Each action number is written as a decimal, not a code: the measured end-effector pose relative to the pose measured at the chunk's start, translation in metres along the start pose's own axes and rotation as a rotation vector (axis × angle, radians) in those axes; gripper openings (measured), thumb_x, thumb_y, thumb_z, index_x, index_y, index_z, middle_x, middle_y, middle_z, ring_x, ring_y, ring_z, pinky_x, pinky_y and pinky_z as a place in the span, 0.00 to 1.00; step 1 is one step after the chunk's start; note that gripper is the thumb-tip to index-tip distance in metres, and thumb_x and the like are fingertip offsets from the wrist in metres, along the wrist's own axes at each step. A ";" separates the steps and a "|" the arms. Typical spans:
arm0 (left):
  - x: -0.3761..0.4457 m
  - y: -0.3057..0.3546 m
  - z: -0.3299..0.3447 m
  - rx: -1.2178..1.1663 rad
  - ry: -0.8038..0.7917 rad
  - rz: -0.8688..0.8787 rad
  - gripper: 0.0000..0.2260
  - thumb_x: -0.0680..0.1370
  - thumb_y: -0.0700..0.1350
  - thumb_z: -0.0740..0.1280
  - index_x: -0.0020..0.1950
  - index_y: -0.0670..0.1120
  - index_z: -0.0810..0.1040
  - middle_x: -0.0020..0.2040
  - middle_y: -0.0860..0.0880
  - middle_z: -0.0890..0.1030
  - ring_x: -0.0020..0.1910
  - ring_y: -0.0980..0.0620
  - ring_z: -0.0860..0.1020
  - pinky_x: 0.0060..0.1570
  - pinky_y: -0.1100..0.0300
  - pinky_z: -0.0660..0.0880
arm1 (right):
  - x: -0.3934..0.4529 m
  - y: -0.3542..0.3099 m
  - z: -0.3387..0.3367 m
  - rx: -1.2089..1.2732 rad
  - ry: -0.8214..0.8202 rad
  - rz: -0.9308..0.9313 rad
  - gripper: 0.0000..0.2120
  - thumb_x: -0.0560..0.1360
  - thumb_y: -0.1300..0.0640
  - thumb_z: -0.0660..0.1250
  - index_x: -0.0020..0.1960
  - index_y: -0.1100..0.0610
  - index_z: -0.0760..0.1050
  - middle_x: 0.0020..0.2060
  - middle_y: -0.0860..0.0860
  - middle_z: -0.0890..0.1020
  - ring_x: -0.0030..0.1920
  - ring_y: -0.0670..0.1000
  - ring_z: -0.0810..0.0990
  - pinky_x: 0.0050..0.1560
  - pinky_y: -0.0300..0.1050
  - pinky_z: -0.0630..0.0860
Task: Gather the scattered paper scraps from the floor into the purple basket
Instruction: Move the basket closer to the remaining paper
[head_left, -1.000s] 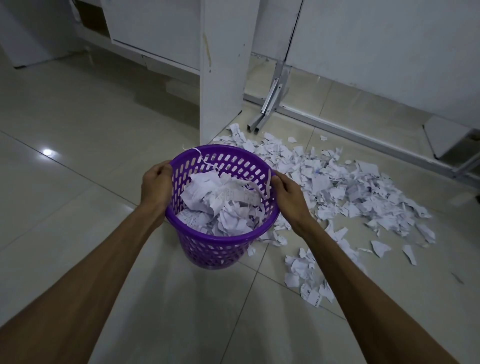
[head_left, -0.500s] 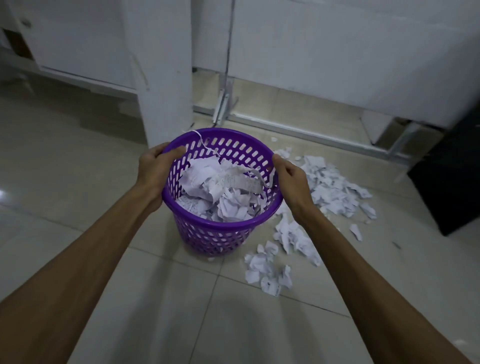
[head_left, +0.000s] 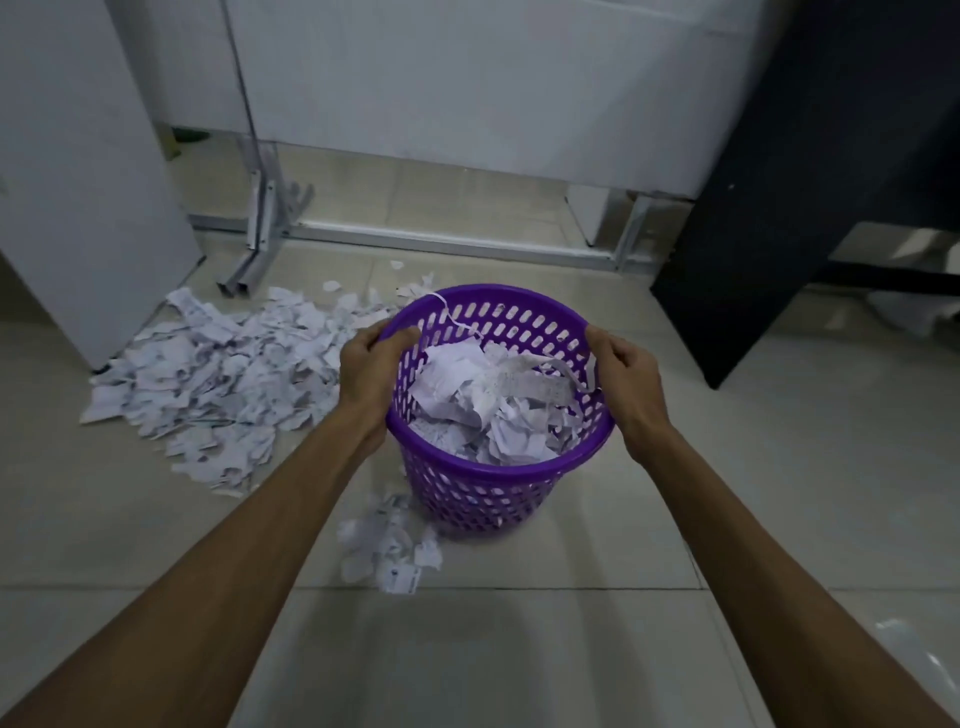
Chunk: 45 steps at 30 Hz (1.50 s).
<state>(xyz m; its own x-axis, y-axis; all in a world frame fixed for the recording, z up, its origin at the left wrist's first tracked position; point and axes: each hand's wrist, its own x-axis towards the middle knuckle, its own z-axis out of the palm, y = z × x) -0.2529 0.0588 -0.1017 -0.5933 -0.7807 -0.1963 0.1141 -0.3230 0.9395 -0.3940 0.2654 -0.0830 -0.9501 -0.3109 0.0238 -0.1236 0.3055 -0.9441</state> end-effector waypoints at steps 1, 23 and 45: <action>0.000 -0.006 0.010 -0.002 -0.009 -0.011 0.14 0.72 0.42 0.72 0.57 0.45 0.81 0.44 0.45 0.86 0.39 0.47 0.85 0.37 0.55 0.80 | 0.003 0.005 -0.009 -0.005 0.013 0.010 0.19 0.80 0.41 0.60 0.62 0.53 0.79 0.49 0.52 0.85 0.46 0.54 0.85 0.50 0.58 0.83; 0.012 -0.085 0.114 0.100 -0.057 -0.137 0.16 0.75 0.43 0.70 0.63 0.48 0.78 0.48 0.47 0.85 0.40 0.51 0.85 0.34 0.60 0.80 | 0.056 0.095 -0.087 -0.183 0.091 0.104 0.20 0.82 0.45 0.59 0.67 0.56 0.74 0.56 0.54 0.82 0.51 0.53 0.82 0.47 0.44 0.79; 0.063 -0.083 -0.122 0.342 0.044 -0.106 0.08 0.77 0.49 0.69 0.55 0.50 0.79 0.59 0.49 0.79 0.58 0.50 0.76 0.53 0.59 0.72 | -0.035 0.053 0.172 -0.332 -0.460 -0.360 0.20 0.80 0.48 0.64 0.69 0.54 0.73 0.67 0.52 0.75 0.66 0.48 0.72 0.67 0.43 0.68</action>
<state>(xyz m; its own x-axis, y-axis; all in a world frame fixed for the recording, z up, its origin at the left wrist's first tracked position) -0.2029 -0.0288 -0.2263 -0.5518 -0.7773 -0.3023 -0.2232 -0.2115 0.9515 -0.3176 0.1377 -0.1906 -0.6233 -0.7747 0.1064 -0.5615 0.3486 -0.7505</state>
